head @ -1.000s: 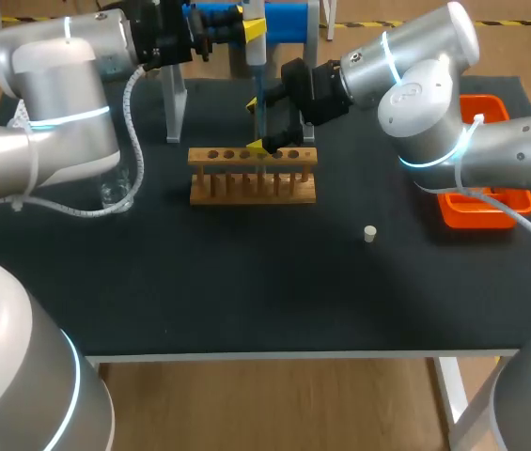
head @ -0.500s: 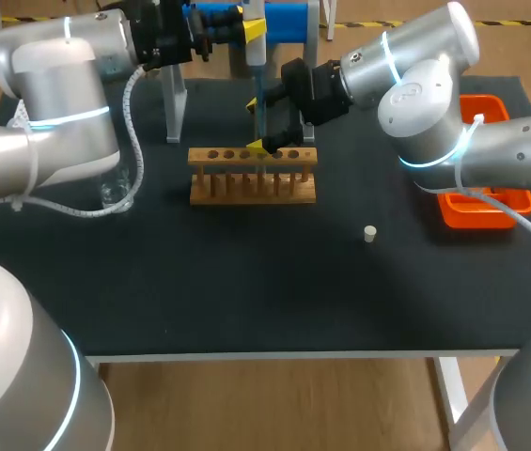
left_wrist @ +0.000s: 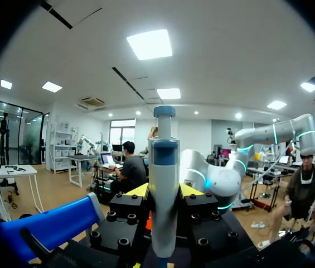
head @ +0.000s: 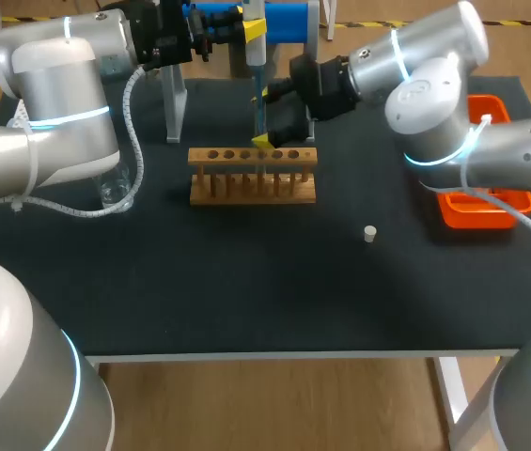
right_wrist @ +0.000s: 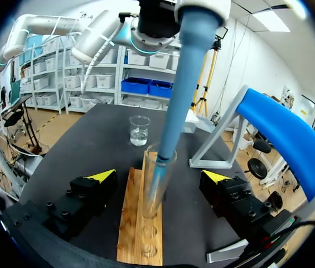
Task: Invert the test tube, pick up the pipette, mount the tip to pipette, aspirate from beaker and dispense into the tube, eject the tip, return the pipette, and cap with the stopper.
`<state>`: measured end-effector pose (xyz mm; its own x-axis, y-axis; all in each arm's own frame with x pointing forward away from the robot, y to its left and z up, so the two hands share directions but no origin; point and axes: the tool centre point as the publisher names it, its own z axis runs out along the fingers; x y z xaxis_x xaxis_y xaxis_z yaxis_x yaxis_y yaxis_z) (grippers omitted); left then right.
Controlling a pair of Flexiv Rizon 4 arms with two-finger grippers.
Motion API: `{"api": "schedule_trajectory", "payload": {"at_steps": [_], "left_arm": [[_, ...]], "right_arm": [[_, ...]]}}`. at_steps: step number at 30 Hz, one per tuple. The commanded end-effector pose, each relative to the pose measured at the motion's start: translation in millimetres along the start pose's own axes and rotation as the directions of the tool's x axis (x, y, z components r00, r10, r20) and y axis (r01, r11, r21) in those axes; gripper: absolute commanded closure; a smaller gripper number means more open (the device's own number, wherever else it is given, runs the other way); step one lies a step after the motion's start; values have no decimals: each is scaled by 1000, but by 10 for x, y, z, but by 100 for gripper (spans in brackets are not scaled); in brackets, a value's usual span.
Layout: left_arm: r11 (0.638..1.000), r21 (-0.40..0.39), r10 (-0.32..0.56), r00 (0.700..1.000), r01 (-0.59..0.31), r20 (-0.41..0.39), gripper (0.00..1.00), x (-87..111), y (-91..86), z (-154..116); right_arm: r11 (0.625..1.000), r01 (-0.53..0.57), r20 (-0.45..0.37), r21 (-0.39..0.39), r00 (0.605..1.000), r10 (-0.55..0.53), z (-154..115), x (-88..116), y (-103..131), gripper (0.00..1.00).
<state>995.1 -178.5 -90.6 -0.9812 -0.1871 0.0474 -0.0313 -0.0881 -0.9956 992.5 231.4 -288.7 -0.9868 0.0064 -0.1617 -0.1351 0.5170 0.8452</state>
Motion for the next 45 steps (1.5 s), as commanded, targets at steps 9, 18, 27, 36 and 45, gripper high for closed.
{"api": "schedule_trajectory", "payload": {"at_steps": [9, 18, 27, 36, 45], "left_arm": [[1000, 1, 1, 1000, -1, 2, 100, 4, -1, 2], [1000, 1, 1, 1000, -1, 2, 100, 4, -1, 2], [1000, 1, 1, 1000, -1, 2, 100, 4, -1, 2], [1000, 1, 1, 1000, -1, 2, 100, 4, -1, 2], [1000, 1, 1, 1000, -1, 2, 100, 4, -1, 2]], "right_arm": [[998, 6, 22, -61, 1000, -4, -774, 128, -49, 0], [988, 48, 49, -146, 998, -41, -1272, 130, 151, 0], [965, 66, 84, -255, 995, -46, -1681, 71, 552, 0], [945, -1, 91, -328, 995, 33, -1897, -99, 982, 0], [922, -15, 61, -386, 997, 42, -1969, -229, 1319, 0]]}}
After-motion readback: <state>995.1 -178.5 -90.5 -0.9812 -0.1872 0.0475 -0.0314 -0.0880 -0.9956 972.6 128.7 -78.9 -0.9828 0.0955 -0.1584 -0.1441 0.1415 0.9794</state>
